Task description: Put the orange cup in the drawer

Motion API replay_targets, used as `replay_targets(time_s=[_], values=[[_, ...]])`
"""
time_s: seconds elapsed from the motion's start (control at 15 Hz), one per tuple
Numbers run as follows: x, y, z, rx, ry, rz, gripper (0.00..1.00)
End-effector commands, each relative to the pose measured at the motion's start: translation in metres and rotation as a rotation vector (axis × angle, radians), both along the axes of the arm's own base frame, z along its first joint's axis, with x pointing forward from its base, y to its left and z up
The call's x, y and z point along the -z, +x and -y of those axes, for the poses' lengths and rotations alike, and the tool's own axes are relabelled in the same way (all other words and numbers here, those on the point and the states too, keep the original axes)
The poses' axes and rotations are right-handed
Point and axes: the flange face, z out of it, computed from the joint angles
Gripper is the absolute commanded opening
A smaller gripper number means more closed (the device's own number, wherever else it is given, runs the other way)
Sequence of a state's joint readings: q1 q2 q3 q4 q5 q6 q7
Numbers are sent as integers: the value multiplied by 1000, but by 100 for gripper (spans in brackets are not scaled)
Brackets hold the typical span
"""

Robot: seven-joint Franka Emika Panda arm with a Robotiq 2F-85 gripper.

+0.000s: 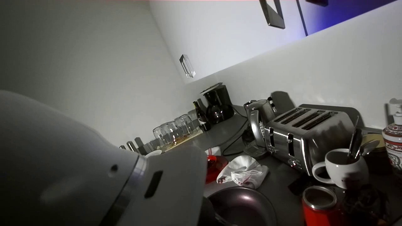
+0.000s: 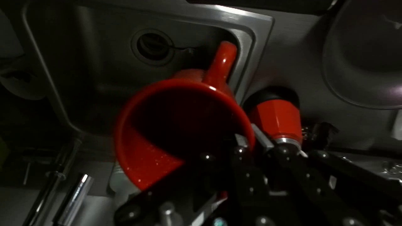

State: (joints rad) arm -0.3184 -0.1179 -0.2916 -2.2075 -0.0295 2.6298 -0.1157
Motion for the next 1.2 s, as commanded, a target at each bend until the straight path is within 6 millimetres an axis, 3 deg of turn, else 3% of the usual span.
replay_targets(time_s=[0.0,0.53,0.87,1.13], values=[[-15,-4,-48,-121,-48,54,8],[-26,13,-168,-423,-106,101,8],[-13,21,-240,-618,-122,73,8],[3,28,-283,-749,-135,31,8]])
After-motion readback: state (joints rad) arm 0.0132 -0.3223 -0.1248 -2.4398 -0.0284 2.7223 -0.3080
